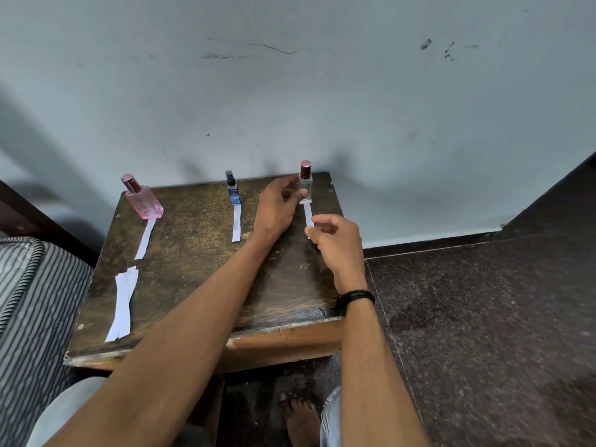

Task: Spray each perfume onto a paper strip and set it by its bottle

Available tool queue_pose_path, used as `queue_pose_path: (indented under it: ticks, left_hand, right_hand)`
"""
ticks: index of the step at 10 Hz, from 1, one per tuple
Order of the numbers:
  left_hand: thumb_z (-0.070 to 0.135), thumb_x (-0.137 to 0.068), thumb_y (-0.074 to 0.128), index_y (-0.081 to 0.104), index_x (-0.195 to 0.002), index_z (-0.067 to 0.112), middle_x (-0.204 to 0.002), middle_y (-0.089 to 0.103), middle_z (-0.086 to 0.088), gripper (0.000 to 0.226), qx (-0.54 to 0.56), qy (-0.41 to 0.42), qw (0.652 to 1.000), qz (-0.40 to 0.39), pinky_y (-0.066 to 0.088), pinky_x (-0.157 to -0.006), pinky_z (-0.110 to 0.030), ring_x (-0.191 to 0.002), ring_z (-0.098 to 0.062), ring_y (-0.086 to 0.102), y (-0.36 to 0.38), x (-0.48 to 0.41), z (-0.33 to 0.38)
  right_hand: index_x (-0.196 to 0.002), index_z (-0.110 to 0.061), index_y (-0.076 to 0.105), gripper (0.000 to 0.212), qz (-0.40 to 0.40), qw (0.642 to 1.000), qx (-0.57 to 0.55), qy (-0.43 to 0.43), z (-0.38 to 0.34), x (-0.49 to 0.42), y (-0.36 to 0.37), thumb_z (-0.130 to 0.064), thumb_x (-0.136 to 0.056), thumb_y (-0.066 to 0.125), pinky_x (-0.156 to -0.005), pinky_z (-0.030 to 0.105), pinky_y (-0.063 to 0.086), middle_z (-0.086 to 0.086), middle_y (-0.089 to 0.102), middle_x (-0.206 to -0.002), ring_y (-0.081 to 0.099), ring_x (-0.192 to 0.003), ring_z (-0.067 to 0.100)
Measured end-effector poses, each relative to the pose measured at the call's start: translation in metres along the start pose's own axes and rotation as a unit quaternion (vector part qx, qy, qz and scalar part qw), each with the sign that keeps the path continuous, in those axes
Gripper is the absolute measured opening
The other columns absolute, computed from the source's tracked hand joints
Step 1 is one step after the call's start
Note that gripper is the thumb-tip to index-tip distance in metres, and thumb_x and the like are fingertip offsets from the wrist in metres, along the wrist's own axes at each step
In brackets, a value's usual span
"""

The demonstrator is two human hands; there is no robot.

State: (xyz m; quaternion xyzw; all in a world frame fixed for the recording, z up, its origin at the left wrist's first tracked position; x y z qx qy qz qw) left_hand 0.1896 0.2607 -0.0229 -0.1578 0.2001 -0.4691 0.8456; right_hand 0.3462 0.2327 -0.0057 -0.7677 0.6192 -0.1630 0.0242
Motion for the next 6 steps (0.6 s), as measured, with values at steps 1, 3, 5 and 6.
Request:
queue_pose_path:
  ticks: [1, 3, 5, 6]
  left_hand:
    - [0.024, -0.092, 0.071, 0.066, -0.126, 0.012, -0.111, 0.071, 0.001, 0.036, -0.001, -0.006, 1.000, -0.002, 0.042, -0.076, -0.005, -0.096, -0.008, 0.063, 0.000, 0.000, 0.000]
    - [0.026, -0.090, 0.074, 0.067, -0.127, 0.015, -0.113, 0.072, 0.001, 0.039, -0.009, -0.019, 1.000, -0.007, 0.040, -0.073, -0.002, -0.095, -0.006, 0.063, -0.002, 0.001, 0.000]
    - [0.026, -0.085, 0.079, 0.066, -0.129, 0.016, -0.109, 0.071, 0.006, 0.047, 0.017, -0.044, 0.999, -0.014, 0.043, -0.071, 0.002, -0.091, -0.001, 0.063, -0.007, 0.004, 0.004]
    - [0.022, -0.083, 0.082, 0.065, -0.132, 0.014, -0.114, 0.072, 0.003, 0.052, 0.038, -0.054, 0.998, -0.006, 0.047, -0.075, -0.002, -0.093, -0.002, 0.066, -0.010, 0.008, 0.005]
  right_hand:
    - [-0.102, -0.033, 0.072, 0.018, 0.003, 1.000, -0.007, 0.004, 0.000, -0.001, 0.000, -0.023, -0.088, 0.079, -0.097, 0.045, 0.057, -0.007, 0.073, -0.103, 0.068, -0.101, 0.013]
    - [-0.104, -0.030, 0.072, 0.021, 0.002, 1.000, -0.011, 0.009, 0.002, -0.002, -0.002, -0.020, -0.087, 0.080, -0.098, 0.043, 0.057, -0.008, 0.074, -0.100, 0.068, -0.099, 0.011]
    - [-0.104, -0.031, 0.072, 0.022, -0.003, 1.000, -0.009, 0.010, 0.001, 0.000, -0.002, -0.021, -0.086, 0.081, -0.097, 0.044, 0.057, -0.008, 0.074, -0.099, 0.069, -0.099, 0.012]
    - [-0.105, -0.031, 0.072, 0.023, 0.000, 1.000, -0.002, 0.004, -0.001, -0.001, -0.001, -0.021, -0.086, 0.080, -0.097, 0.044, 0.057, -0.008, 0.073, -0.099, 0.069, -0.099, 0.013]
Point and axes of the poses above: each hand's wrist, its own x-axis away from the middle knuckle, its own y-axis out of the palm, z = x × y, the point moved 1 cm from there along -x, towards the middle knuckle
